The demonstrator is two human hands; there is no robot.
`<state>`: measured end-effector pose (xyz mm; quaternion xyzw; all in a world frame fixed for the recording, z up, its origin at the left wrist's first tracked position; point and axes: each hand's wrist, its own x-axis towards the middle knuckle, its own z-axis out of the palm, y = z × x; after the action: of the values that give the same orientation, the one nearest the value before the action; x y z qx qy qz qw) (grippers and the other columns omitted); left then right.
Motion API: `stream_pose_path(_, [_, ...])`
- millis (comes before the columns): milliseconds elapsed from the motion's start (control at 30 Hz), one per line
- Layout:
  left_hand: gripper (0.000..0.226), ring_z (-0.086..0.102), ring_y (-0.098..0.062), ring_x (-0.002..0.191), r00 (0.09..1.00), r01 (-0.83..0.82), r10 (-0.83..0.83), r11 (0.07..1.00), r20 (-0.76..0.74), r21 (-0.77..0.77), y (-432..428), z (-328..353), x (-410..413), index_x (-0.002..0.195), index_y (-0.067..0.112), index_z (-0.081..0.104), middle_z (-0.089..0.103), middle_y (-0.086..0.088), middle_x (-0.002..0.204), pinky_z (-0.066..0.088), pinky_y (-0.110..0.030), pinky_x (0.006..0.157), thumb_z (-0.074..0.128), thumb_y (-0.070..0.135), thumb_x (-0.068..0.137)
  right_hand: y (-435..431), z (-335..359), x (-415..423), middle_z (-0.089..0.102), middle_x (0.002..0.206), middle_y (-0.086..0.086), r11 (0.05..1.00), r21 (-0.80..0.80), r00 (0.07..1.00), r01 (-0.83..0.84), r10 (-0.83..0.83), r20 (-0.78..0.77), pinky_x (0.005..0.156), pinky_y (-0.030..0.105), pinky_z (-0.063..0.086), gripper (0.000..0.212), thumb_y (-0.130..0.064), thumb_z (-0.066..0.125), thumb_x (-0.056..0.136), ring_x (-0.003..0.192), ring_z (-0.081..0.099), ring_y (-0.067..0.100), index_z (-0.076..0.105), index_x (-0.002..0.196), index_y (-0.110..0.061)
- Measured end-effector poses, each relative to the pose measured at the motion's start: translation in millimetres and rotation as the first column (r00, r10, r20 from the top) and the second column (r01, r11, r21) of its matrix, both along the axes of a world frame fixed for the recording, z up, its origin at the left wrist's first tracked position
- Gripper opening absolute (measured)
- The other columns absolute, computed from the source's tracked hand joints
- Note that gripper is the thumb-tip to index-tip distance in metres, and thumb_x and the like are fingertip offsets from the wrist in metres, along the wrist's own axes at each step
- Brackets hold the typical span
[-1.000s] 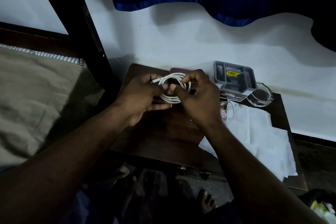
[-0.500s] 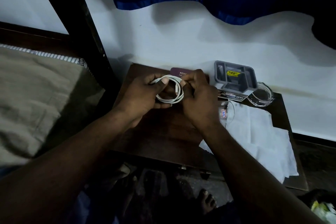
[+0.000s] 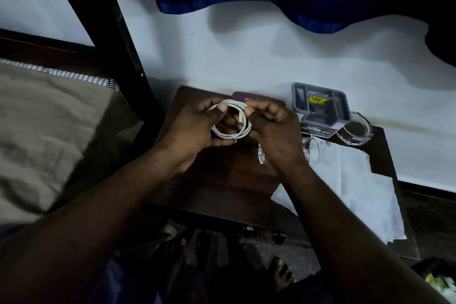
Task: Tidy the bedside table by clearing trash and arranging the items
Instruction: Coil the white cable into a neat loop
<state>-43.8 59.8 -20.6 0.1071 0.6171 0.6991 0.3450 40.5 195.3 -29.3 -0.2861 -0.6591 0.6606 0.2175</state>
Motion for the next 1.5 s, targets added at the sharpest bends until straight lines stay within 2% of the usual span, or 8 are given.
stream_pose_path(167, [0.023,0.074,-0.027,0.086,0.999,-0.045,0.045,0.999,0.007,0.01,2,0,3,0.114,0.009,0.069,0.074,-0.01,0.091,0.065,-0.041,0.077,0.051,0.022,0.107,-5,-10,-1,0.077,0.118,-0.004,0.93,0.367,0.995,-0.041,0.004,0.099,0.095,0.048,0.059,0.032,-0.023,0.069,0.094,0.109,0.073,0.014,0.073,0.126,-0.023])
stream_pose_path(433, [0.018,0.077,-0.026,0.088,1.0,0.01,-0.008,0.996,0.026,-0.091,-1,-1,-5,0.107,0.014,0.074,0.078,-0.011,0.104,0.064,-0.044,0.074,0.061,0.026,0.102,-5,-6,1,0.079,0.111,-0.004,0.837,0.543,0.986,-0.068,-0.026,0.164,0.093,0.036,0.06,0.048,-0.018,0.063,0.081,0.096,0.076,0.007,0.072,0.127,-0.029])
stream_pose_path(733, [0.019,0.075,-0.014,0.097,0.908,-0.014,-0.091,0.97,-0.41,-0.244,-5,-7,-21,0.11,0.02,0.078,0.08,0.002,0.101,0.058,-0.028,0.086,0.067,0.012,0.098,-8,-2,1,0.08,0.108,-0.008,0.818,0.571,0.991,-0.069,-0.011,0.136,0.092,0.034,0.059,0.043,-0.014,0.069,0.077,0.094,0.074,0.002,0.078,0.118,-0.025])
stream_pose_path(867, [0.015,0.073,-0.008,0.083,0.957,0.01,-0.065,0.981,-0.281,-0.192,-5,-4,-21,0.105,0.02,0.079,0.08,-0.001,0.097,0.057,-0.021,0.066,0.067,0.015,0.098,-6,-5,0,0.08,0.104,-0.008,0.86,0.508,0.991,-0.041,-0.029,0.13,0.089,0.039,0.061,0.044,-0.022,0.061,0.077,0.089,0.076,0.005,0.077,0.118,-0.028])
stream_pose_path(1067, [0.016,0.074,-0.016,0.078,1.0,0.011,-0.011,0.995,0.008,-0.095,-9,4,-23,0.101,0.016,0.079,0.079,-0.004,0.093,0.061,-0.031,0.07,0.064,0.012,0.097,-10,-4,0,0.079,0.098,-0.011,0.888,0.461,0.994,-0.011,-0.038,0.098,0.08,0.042,0.064,0.042,-0.022,0.057,0.079,0.08,0.076,0.002,0.07,0.117,-0.038])
stream_pose_path(1267, [0.022,0.072,-0.019,0.075,1.0,-0.022,0.021,0.994,-0.015,-0.103,-9,9,-21,0.092,0.018,0.077,0.076,-0.005,0.089,0.06,-0.03,0.068,0.059,0.007,0.099,-18,5,1,0.073,0.093,-0.023,0.883,0.469,0.995,-0.005,-0.044,0.093,0.072,0.045,0.064,0.042,-0.025,0.058,0.075,0.078,0.076,0.008,0.064,0.093,-0.063])
stream_pose_path(1367, [0.039,0.071,-0.012,0.065,0.996,-0.034,0.024,0.993,-0.089,-0.109,-7,10,-16,0.076,0.025,0.08,0.076,0.002,0.077,0.058,-0.025,0.06,0.056,0.006,0.099,-19,3,0,0.076,0.091,-0.014,0.883,0.469,0.996,-0.001,-0.041,0.081,0.073,0.046,0.064,0.034,-0.033,0.053,0.073,0.078,0.076,0.009,0.063,0.094,-0.057])
stream_pose_path(1500, [0.029,0.071,-0.015,0.063,0.993,-0.102,0.096,0.99,-0.072,-0.097,-6,11,-16,0.087,0.018,0.07,0.075,-0.001,0.076,0.06,-0.031,0.06,0.051,0.002,0.101,-16,1,-1,0.077,0.097,-0.015,0.884,0.466,0.993,0.019,-0.069,0.091,0.08,0.042,0.064,0.045,-0.031,0.054,0.073,0.086,0.075,0.005,0.066,0.115,-0.042])
